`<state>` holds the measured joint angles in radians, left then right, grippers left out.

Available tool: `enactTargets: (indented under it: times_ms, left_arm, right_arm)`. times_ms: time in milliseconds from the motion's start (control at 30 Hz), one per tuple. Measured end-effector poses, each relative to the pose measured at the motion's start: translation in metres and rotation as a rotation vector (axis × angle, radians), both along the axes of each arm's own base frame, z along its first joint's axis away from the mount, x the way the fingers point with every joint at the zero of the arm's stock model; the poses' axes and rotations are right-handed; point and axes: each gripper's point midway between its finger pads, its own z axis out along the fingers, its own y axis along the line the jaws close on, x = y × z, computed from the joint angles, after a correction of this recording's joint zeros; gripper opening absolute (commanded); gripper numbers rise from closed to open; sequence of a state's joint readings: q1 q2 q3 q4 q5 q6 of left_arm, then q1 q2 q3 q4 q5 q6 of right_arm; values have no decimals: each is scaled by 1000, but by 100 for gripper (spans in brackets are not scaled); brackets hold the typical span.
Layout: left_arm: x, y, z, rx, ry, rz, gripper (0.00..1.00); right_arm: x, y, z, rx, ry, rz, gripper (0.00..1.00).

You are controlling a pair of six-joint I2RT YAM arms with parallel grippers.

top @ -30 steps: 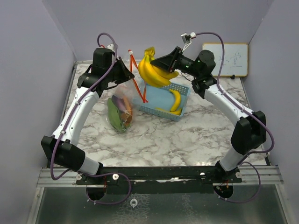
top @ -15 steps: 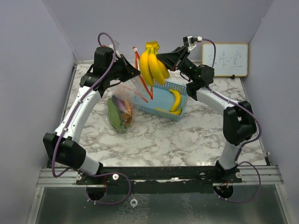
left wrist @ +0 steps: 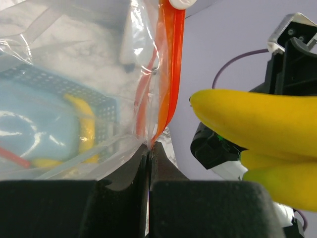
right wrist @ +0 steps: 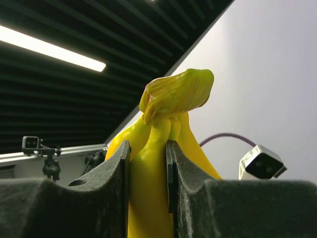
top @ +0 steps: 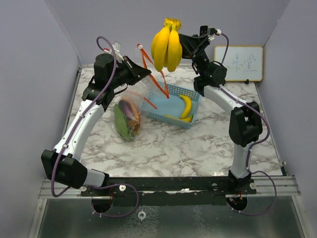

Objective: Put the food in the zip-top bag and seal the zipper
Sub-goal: Place the fake fruit in the zipper food storage bag.

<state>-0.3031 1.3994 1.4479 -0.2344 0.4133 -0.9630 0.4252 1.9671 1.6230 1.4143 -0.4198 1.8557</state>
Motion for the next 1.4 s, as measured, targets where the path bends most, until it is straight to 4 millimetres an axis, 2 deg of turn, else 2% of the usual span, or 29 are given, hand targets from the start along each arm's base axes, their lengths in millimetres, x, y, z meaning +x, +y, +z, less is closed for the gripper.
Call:
enactTargets:
  times_ms: [233, 400, 667, 867, 1100, 1400]
  left_arm:
    - [-12, 2, 1, -91, -45, 11, 0]
    - [-12, 2, -2, -130, -48, 19, 0]
    - [-10, 4, -9, -153, -30, 47, 0]
    - [-9, 6, -20, -167, 8, 69, 0]
    - [-8, 5, -17, -201, 14, 73, 0]
    - [-11, 4, -33, -248, 56, 76, 0]
  right_arm:
    - [13, -2, 0, 67, 71, 32, 2]
    - [10, 3, 1, 107, 117, 81, 2]
    - [14, 12, -16, 117, 206, 133, 2]
    - [24, 15, -41, 106, 291, 139, 2]
    - [37, 17, -72, 85, 371, 111, 2]
    - [48, 20, -111, 44, 452, 59, 2]
